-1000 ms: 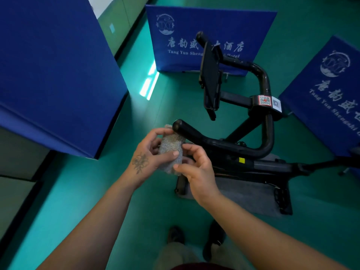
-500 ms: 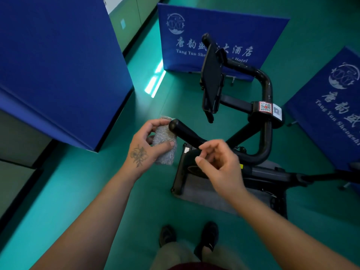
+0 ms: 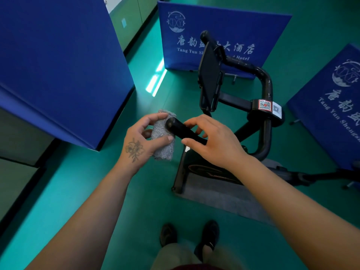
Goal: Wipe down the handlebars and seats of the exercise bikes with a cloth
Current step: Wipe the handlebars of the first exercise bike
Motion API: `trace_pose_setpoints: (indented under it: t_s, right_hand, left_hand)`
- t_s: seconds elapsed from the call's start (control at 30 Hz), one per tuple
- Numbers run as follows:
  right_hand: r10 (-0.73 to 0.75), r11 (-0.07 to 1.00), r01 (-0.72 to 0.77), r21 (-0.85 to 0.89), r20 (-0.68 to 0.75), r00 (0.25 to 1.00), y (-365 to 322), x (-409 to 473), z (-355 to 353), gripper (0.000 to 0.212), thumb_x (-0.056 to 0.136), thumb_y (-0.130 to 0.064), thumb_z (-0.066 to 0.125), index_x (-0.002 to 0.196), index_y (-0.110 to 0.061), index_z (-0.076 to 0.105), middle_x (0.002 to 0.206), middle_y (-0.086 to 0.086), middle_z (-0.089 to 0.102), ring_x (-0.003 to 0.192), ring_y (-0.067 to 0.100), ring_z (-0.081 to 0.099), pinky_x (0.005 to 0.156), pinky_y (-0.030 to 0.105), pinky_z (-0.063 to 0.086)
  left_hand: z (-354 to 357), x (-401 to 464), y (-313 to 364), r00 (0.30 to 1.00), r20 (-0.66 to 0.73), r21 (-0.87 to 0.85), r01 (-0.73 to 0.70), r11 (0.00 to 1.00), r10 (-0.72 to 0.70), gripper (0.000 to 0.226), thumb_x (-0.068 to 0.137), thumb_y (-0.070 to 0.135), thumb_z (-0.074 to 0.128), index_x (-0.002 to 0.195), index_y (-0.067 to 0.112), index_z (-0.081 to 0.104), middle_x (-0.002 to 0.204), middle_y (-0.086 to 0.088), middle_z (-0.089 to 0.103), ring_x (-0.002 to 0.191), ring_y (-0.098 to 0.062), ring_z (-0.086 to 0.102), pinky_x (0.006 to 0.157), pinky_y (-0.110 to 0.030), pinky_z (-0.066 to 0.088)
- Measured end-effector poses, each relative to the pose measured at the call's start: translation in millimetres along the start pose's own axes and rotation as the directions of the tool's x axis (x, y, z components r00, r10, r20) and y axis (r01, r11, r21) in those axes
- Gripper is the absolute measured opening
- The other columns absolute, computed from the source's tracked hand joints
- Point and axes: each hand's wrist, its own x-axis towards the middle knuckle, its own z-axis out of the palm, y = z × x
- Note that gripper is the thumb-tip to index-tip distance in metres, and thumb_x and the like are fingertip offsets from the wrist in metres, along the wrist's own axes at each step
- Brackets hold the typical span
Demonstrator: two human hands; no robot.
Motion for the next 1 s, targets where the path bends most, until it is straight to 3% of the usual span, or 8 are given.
trace_pose_setpoints:
  t_s: [0.1, 0.37, 0.47, 0.63, 0.77, 0.87, 1.0]
  right_hand:
    - [0.032, 0.998, -0.030, 0.056, -0.037, 0.999, -3, 5, 5, 0.036, 0.096, -0.050, 0.070, 0.127, -0.034, 0.063, 0.113, -0.024, 0.057, 0.096, -0.003, 0.055, 0.081, 0.033, 0.055]
    - [0.032, 0.993, -0.026, 0.119, -0.052, 0.998, 4, 4, 7, 0.035, 0.094, -0.048, 0.075, 0.124, -0.032, 0.068, 0.108, -0.020, 0.062, 0.096, 0.001, 0.062, 0.079, 0.035, 0.057]
    - [0.038, 0.991, -0.030, 0.132, -0.061, 0.997, 7, 3, 8, 0.036, 0.093, -0.047, 0.076, 0.125, -0.033, 0.069, 0.108, -0.020, 0.063, 0.096, 0.002, 0.063, 0.080, 0.035, 0.057]
    - [0.031, 0.990, -0.024, 0.136, -0.052, 0.998, 13, -1, 8, 0.039, 0.092, -0.048, 0.077, 0.128, -0.036, 0.068, 0.109, -0.021, 0.064, 0.096, 0.003, 0.064, 0.081, 0.038, 0.058]
    - [0.017, 0.991, -0.012, 0.132, -0.035, 0.999, 17, -4, 7, 0.042, 0.092, -0.047, 0.077, 0.132, -0.038, 0.066, 0.110, -0.021, 0.063, 0.098, 0.002, 0.064, 0.082, 0.037, 0.058]
    - [0.008, 0.996, -0.008, 0.085, -0.008, 1.000, 25, -10, 4, 0.045, 0.092, -0.046, 0.076, 0.135, -0.043, 0.063, 0.112, -0.022, 0.061, 0.099, 0.001, 0.062, 0.082, 0.037, 0.059]
    - [0.010, 0.997, -0.010, 0.076, 0.006, 1.000, 36, -17, 3, 0.043, 0.093, -0.044, 0.075, 0.134, -0.043, 0.064, 0.111, -0.021, 0.062, 0.098, 0.002, 0.063, 0.082, 0.038, 0.059]
  left_hand:
    - [-4, 4, 3, 0.999, -0.046, -0.011, -0.029, 1.000, 0.028, 0.058, 0.078, 0.006, 0.090, 0.129, 0.028, 0.072, 0.138, 0.007, 0.069, 0.112, -0.028, 0.073, 0.094, -0.060, 0.061]
    - [0, -3, -3, 1.000, -0.007, 0.047, -0.008, 0.999, 0.008, 0.057, 0.072, 0.022, 0.093, 0.125, 0.035, 0.074, 0.126, 0.007, 0.074, 0.107, -0.034, 0.073, 0.092, -0.064, 0.059]
    - [-2, -2, 1, 1.000, -0.016, 0.018, -0.001, 1.000, 0.001, 0.057, 0.075, 0.013, 0.095, 0.125, 0.032, 0.074, 0.129, 0.007, 0.073, 0.107, -0.034, 0.074, 0.088, -0.063, 0.062]
    - [-9, 6, 11, 0.999, -0.009, 0.062, -0.030, 0.998, 0.031, 0.057, 0.077, 0.017, 0.094, 0.126, 0.035, 0.073, 0.134, 0.012, 0.070, 0.112, -0.028, 0.072, 0.094, -0.064, 0.059]
    - [4, -4, -1, 0.999, 0.021, 0.012, 0.043, 0.999, -0.043, 0.060, 0.077, 0.004, 0.093, 0.128, 0.028, 0.073, 0.124, 0.002, 0.075, 0.102, -0.030, 0.076, 0.086, -0.059, 0.064]
    - [13, -11, -8, 0.998, 0.004, -0.016, 0.062, 0.998, -0.062, 0.063, 0.073, 0.011, 0.096, 0.127, 0.033, 0.073, 0.122, -0.003, 0.076, 0.101, -0.031, 0.077, 0.088, -0.056, 0.064]
    - [11, -7, -1, 0.999, -0.010, -0.033, 0.052, 0.998, -0.052, 0.062, 0.076, 0.002, 0.093, 0.128, 0.031, 0.074, 0.130, 0.005, 0.074, 0.105, -0.031, 0.076, 0.090, -0.054, 0.064]
